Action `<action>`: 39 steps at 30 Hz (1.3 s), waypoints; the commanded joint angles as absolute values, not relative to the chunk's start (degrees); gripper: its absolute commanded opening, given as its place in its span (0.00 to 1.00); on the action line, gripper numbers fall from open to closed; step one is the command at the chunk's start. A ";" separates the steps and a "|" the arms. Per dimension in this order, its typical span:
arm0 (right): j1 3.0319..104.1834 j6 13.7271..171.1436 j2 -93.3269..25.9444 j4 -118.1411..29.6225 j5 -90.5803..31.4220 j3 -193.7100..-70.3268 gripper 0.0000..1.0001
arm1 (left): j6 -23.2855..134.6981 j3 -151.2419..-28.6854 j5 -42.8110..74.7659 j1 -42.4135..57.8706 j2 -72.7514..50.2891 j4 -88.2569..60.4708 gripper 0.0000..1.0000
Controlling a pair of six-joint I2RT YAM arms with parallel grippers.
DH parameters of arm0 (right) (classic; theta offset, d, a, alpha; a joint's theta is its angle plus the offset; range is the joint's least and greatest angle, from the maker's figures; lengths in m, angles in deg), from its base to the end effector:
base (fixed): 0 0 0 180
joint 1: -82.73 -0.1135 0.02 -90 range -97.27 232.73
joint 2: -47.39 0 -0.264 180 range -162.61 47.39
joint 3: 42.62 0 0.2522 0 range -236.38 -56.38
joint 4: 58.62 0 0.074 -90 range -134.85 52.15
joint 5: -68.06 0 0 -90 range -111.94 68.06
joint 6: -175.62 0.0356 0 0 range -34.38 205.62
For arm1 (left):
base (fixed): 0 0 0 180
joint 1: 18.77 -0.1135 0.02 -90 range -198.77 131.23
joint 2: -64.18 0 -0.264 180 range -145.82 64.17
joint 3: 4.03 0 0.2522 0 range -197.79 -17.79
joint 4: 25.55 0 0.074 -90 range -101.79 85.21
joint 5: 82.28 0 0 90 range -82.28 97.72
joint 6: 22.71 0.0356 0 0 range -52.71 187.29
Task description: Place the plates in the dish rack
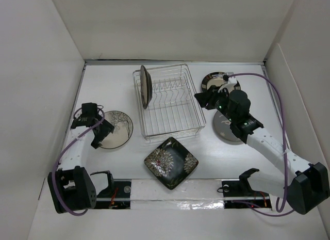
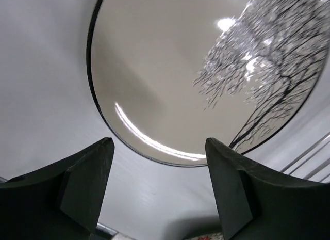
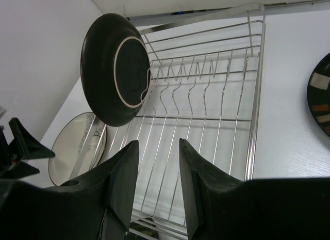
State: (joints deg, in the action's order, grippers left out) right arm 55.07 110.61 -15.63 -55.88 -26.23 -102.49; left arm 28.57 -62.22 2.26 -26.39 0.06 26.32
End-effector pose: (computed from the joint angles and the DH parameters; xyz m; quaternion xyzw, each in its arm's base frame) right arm 0.2299 0.1235 0.3237 -0.0424 0.7412 0.3218 0.5876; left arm 0.2116 0.0317 0.2324 -0.3897 0.8771 -0.0302 0.2791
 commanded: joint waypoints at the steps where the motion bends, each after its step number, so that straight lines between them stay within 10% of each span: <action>1: 57.50 111.02 -15.10 -58.92 -29.76 -102.44 0.43 | 22.82 -58.15 7.45 -26.42 -0.60 33.12 0.70; 39: 62.08 113.22 -15.01 -60.94 -37.50 -100.94 0.42 | 17.19 -53.83 8.33 -22.64 -2.44 21.17 0.72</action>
